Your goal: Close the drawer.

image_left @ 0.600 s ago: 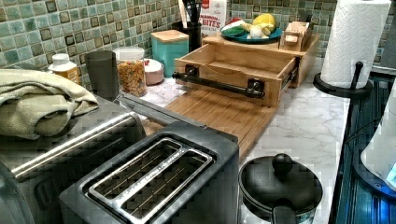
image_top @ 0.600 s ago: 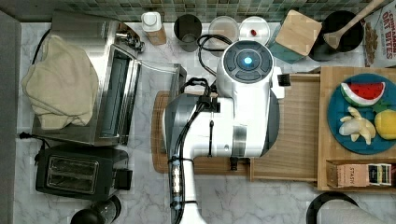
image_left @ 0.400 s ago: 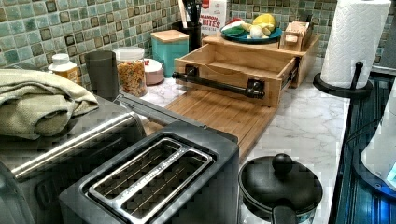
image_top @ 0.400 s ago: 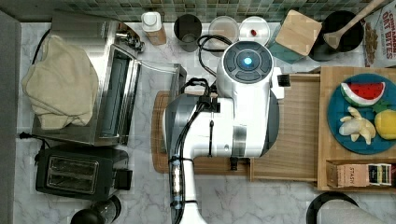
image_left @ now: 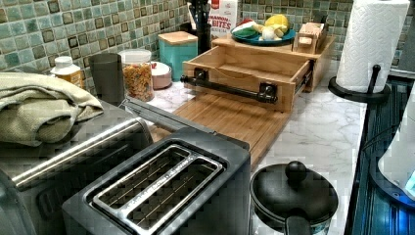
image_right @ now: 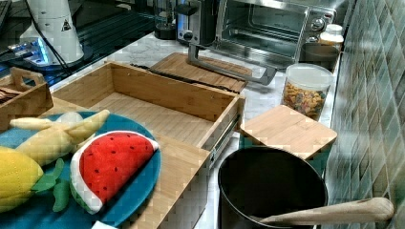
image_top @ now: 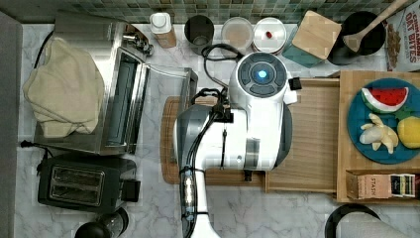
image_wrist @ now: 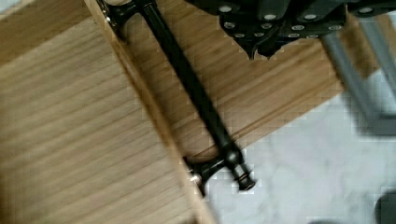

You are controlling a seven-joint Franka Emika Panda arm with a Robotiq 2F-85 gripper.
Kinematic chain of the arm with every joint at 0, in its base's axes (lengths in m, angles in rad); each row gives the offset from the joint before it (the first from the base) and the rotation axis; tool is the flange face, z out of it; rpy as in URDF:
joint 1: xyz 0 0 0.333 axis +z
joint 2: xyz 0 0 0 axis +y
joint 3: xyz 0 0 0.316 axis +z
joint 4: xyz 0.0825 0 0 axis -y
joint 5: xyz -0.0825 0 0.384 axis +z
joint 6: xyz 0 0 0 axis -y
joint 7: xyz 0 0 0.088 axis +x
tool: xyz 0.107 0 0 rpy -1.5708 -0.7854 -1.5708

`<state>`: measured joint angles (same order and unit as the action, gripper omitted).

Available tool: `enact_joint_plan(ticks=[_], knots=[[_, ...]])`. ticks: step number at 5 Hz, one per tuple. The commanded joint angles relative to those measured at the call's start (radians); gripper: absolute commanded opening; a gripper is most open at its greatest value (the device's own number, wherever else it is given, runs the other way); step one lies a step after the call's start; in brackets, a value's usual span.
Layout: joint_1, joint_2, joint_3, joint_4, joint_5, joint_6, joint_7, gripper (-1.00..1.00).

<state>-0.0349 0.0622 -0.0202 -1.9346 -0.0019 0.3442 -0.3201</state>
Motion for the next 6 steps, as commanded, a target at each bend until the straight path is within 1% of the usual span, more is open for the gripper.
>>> enact_joint_plan(ticks=[1,2,3,4,5,6], knots=[[0.087,-0.024,0.08,-0.125,-0.113,0.126,-0.144,-1.0],[0.127,0.013,0.076,-0.136,-0.19,0.137,-0.104,-1.0],[0.103,0.019,0.113,-0.217,-0.267,0.255,-0.069,-1.0],[0.099,0.054,0.1,-0.282,-0.283,0.358,-0.072,-1.0],[0.084,0.062,0.052,-0.359,-0.293,0.5,-0.129,-1.0],[0.069,0.087,0.033,-0.36,-0.273,0.496,-0.161,-1.0]])
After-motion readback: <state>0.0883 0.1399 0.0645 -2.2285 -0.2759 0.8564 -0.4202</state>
